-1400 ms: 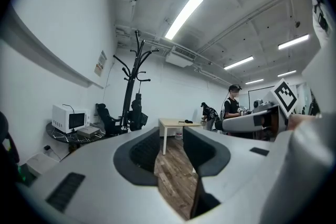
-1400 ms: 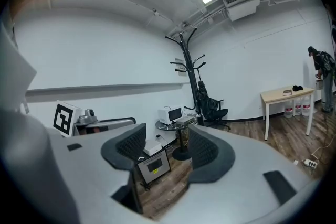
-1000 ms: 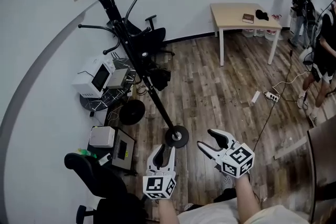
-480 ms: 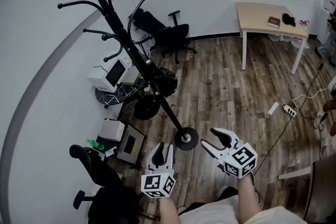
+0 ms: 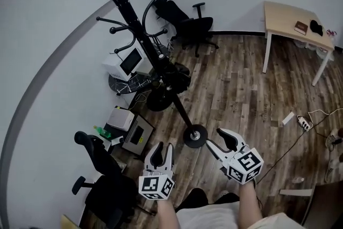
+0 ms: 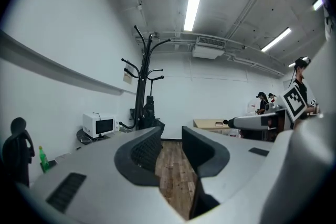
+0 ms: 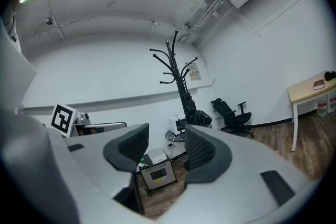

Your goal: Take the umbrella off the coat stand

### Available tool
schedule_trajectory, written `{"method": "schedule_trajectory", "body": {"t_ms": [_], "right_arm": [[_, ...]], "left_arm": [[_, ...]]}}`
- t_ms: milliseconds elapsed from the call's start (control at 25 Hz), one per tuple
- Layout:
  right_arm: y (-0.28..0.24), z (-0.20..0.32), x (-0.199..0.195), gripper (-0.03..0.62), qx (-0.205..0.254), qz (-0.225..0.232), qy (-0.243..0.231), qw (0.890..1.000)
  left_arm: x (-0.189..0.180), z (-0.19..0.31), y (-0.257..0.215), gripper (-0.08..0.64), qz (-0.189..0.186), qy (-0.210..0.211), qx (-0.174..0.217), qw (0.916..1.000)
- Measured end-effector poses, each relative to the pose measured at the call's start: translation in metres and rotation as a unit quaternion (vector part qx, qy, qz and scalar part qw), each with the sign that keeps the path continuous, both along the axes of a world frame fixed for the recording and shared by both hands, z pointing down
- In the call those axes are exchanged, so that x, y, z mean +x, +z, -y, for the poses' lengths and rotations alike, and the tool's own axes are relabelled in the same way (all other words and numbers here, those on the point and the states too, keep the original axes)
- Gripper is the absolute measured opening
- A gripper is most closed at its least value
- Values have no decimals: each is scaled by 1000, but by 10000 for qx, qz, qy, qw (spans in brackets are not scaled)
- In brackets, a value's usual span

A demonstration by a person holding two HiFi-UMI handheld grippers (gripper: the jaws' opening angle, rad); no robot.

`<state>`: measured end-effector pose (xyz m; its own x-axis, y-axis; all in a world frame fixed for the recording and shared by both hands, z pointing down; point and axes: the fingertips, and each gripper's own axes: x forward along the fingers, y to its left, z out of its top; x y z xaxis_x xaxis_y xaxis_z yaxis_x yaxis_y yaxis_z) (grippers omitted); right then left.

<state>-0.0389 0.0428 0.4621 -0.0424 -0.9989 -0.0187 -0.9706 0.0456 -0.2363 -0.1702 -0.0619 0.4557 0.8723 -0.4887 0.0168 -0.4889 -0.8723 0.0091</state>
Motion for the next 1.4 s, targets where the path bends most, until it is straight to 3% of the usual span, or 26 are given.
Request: {"method": "schedule_trajectory", "body": {"t_ms": [480, 840, 1040, 1200, 1400], "right_arm": [[-2, 20, 59, 222, -259, -250, 109, 9993], [-67, 93, 141, 207, 193, -476, 263, 9983], [-108, 158, 143, 187, 606, -875, 3, 9943], [-137, 213, 117, 176, 990, -1695, -744, 9777], [-143, 268, 126, 161, 1009, -1656, -1375, 9713]], "left_arm": [[51, 40, -4, 132, -320, 17, -128, 9994], [112, 117, -43, 127, -522, -97, -42, 9986], [142, 154, -78, 121, -610, -126, 406, 9972], [174, 194, -94, 114, -343, -3, 686, 9971], [199, 224, -121, 110, -277, 329, 743, 9963]]}}
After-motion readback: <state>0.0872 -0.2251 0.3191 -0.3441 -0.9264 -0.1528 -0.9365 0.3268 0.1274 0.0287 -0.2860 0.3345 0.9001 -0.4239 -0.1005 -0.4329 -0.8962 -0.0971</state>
